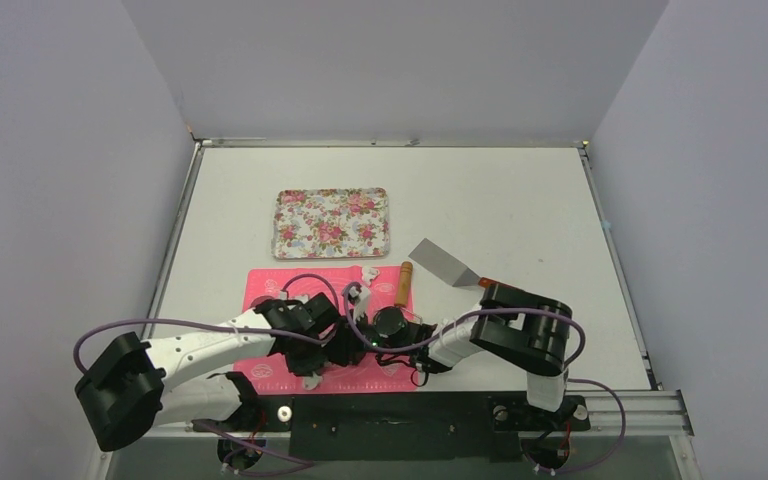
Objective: Roll out the dumpling wrappers from the dough
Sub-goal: Remove the dumpling wrapper from the work surface.
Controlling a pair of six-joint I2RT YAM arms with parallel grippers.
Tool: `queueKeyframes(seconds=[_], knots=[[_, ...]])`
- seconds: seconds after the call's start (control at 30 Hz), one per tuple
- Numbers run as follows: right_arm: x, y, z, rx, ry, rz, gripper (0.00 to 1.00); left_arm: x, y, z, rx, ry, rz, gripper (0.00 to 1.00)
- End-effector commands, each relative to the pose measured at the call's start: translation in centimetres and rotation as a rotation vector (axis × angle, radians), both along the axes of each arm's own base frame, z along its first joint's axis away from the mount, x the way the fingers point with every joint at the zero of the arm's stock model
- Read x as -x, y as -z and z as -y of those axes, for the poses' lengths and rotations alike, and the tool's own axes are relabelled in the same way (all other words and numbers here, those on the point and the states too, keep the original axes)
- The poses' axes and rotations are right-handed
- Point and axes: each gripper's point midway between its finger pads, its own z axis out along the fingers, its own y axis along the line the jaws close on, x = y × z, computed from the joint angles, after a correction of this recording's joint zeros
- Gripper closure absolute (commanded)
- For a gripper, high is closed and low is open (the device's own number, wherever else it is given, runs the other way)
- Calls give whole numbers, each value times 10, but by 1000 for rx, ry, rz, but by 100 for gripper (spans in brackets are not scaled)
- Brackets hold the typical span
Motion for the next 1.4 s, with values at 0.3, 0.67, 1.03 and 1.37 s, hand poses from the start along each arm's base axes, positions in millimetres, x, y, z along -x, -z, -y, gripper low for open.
queueKeyframes(seconds=[0.3, 0.67, 1.03, 1.37], knots=[[14, 2, -32, -47, -72, -85, 80, 12, -21, -26, -41, -58, -19, 99], [5, 25, -22, 28, -28, -83, 80, 11, -41, -53, -119, -117, -11, 99], [9, -41, -20, -139, -92, -41, 74, 4, -43, -52, -84, -148, 2, 99], [-8, -62, -1, -202, -53, -57, 68, -6, -44, -70, -117, -283, 32, 96]])
